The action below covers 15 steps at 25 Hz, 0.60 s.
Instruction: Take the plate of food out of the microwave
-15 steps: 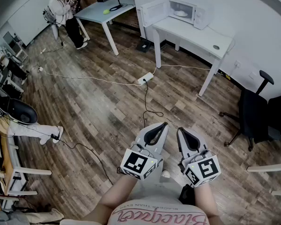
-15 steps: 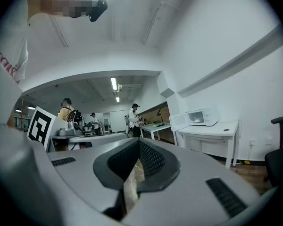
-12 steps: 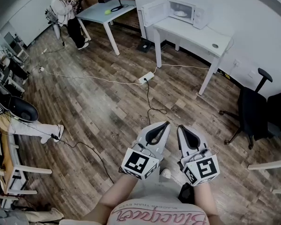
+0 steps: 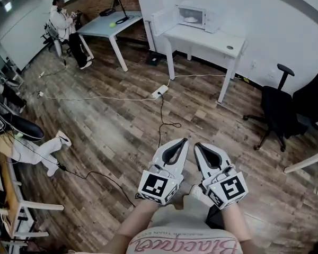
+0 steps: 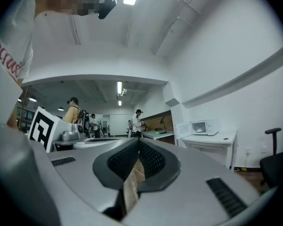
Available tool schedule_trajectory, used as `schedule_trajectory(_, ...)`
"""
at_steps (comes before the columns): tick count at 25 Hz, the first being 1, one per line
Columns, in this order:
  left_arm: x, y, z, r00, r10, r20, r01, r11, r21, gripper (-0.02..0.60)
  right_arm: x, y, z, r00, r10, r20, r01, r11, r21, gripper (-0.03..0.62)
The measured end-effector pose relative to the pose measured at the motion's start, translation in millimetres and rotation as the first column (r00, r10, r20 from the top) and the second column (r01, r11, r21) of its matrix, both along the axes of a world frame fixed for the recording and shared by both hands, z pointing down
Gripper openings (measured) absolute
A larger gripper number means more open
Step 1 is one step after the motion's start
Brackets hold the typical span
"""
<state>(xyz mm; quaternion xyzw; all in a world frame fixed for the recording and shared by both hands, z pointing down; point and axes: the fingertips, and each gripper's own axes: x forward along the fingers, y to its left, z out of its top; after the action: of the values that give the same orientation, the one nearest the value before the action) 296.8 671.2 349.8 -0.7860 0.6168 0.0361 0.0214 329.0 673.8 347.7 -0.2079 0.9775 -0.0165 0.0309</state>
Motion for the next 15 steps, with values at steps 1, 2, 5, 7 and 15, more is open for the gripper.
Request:
schedule_trajectory(1,-4,14,-1,1.0,0.0,-0.002,0.0,1.0,0.003,0.006,-2,15,-4,1.0,-0.004,0.016,0.004,1.0,-0.001,0.014)
schedule_trajectory(2,-8,28,-1,1.0,0.003,-0.008,-0.003,1.0,0.006,0.006,-5,29,-7,1.0,0.002,0.019,-0.002,1.0,0.004,0.014)
schedule_trajectory(5,-17,61,2,0.999,0.018,-0.028,-0.018,1.0,0.006,0.006,-8,58,-7,0.998,0.066,0.0,-0.066,0.998,0.024,0.014)
schedule_trajectory(7,-21,81,1,0.999,0.027,-0.031,-0.026,1.0,0.017,0.006,-7,74,-7,0.995,0.094,0.015,-0.094,0.996,0.0,0.014)
schedule_trajectory(15,-56,130,-1,0.998,-0.005,-0.064,0.006,1.0,0.02,0.006,-30,120,-12,0.993,0.119,-0.012,-0.118,0.992,0.051,0.014)
